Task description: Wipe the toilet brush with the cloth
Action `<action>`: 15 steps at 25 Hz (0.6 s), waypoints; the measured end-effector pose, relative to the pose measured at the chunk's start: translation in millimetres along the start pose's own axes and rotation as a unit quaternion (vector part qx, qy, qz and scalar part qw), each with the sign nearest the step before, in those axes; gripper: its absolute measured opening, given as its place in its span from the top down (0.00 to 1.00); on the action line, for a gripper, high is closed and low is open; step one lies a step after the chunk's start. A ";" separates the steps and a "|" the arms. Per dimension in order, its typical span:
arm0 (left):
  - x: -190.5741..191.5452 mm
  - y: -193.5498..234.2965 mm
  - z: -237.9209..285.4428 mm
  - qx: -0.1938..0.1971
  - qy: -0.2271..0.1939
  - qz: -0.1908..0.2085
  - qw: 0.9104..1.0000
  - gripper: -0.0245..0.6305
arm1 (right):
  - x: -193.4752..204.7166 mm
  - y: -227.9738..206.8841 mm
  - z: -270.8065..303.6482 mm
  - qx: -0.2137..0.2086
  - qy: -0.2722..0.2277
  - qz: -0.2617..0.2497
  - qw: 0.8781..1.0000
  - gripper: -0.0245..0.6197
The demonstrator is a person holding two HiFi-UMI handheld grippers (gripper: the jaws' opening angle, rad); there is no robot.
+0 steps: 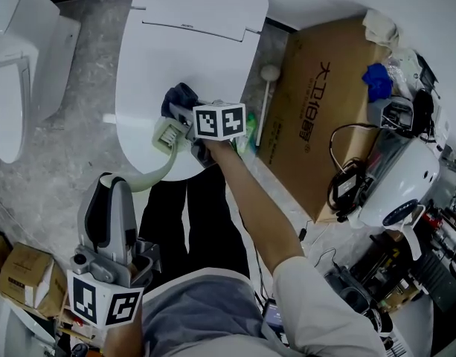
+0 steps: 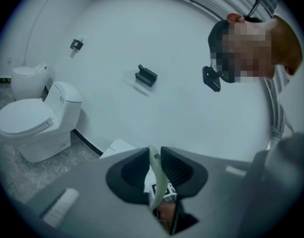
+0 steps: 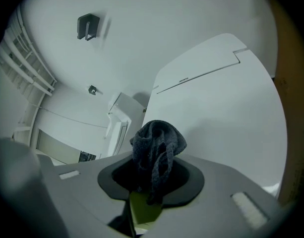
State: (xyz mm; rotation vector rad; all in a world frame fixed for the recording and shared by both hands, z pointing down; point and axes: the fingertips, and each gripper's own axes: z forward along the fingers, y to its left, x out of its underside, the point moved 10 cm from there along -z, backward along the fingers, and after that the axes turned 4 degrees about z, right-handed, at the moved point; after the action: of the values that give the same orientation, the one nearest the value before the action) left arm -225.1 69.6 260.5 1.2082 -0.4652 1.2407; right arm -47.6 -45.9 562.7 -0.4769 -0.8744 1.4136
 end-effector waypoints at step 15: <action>3.1 -1.1 -0.5 0.000 -0.002 -0.003 1.000 0.96 | 6.2 -17.4 1.1 0.011 -0.004 0.041 0.999 0.79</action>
State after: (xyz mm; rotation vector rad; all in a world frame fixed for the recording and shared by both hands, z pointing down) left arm -223.2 71.7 262.3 1.2123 -0.4650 1.2335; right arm -37.6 -42.6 578.0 -0.4956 -0.8539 1.4985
